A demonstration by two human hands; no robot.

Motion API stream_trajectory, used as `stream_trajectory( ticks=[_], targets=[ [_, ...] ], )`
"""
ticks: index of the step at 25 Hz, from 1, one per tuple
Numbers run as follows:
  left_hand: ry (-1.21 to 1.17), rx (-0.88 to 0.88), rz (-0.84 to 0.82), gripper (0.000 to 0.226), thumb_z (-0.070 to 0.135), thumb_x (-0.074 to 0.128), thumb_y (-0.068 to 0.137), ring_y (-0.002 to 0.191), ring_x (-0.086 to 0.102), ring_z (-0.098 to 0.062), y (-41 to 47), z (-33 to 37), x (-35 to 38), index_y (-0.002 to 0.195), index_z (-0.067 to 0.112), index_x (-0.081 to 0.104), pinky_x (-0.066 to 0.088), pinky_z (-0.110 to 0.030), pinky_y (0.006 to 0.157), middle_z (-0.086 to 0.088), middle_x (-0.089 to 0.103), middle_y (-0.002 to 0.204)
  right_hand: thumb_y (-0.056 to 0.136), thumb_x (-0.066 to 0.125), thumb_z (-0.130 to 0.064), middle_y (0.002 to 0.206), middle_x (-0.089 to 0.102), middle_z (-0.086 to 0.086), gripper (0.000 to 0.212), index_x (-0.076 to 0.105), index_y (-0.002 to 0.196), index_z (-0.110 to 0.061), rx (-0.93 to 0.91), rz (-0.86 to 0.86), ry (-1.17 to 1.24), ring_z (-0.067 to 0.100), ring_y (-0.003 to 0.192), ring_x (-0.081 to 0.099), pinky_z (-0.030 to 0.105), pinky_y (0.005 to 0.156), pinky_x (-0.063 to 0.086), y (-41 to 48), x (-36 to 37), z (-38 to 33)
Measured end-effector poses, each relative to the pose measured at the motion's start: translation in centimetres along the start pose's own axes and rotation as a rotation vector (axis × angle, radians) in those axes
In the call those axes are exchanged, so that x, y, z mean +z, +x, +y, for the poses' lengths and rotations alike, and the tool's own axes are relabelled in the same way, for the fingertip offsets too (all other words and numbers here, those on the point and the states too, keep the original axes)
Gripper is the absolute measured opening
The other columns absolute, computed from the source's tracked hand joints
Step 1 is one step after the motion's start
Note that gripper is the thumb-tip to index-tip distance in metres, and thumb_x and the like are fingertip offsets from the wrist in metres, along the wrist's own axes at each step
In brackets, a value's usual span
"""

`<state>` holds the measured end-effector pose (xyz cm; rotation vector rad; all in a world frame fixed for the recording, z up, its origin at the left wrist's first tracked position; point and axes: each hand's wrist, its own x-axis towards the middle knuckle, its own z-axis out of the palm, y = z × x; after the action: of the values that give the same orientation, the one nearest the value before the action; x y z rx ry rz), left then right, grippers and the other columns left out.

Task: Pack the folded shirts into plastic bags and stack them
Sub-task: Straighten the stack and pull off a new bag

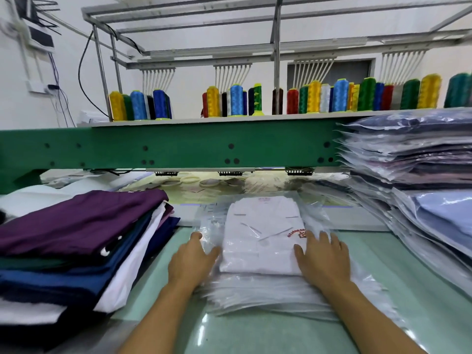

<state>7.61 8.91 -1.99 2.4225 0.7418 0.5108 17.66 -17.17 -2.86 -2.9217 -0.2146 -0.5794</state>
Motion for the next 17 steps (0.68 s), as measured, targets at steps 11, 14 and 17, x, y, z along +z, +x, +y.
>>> stream_trajectory(
  ticks=[11, 14, 17],
  targets=[
    [-0.508, 0.012, -0.258, 0.037, 0.026, 0.068, 0.089, 0.051, 0.057, -0.009, -0.1, 0.7, -1.2, 0.124, 0.031, 0.058, 0.039, -0.021, 0.044, -0.001, 0.067, 0.077, 0.097, 0.049, -0.046, 0.112, 0.052, -0.009, 0.024, 0.051, 0.118, -0.035, -0.508, -0.034, 0.328, 0.018, 0.106, 0.05, 0.034, 0.084, 0.041, -2.7, -0.2, -6.2],
    [-0.6, 0.03, -0.321, 0.024, 0.023, 0.07, 0.091, 0.051, 0.047, -0.013, -0.4, 0.9, -1.1, 0.112, 0.036, 0.069, 0.033, -0.021, 0.043, -0.001, 0.065, 0.072, 0.095, 0.055, -0.031, 0.099, 0.061, -0.011, 0.012, 0.057, 0.107, -0.034, -0.596, 0.142, 0.382, 0.016, 0.093, 0.057, 0.031, 0.075, 0.043, -3.2, -1.5, -6.7],
    [-0.636, 0.047, -0.332, 0.019, 0.021, 0.07, 0.093, 0.045, 0.038, -0.012, -0.7, 1.5, -0.7, 0.107, 0.032, 0.073, 0.027, -0.02, 0.041, 0.005, 0.06, 0.057, 0.089, 0.06, -0.023, 0.089, 0.066, -0.009, 0.011, 0.064, 0.098, -0.027, -0.799, 0.351, 0.442, 0.013, 0.075, 0.057, 0.026, 0.062, 0.049, -4.2, -2.7, -8.0]
  ],
)
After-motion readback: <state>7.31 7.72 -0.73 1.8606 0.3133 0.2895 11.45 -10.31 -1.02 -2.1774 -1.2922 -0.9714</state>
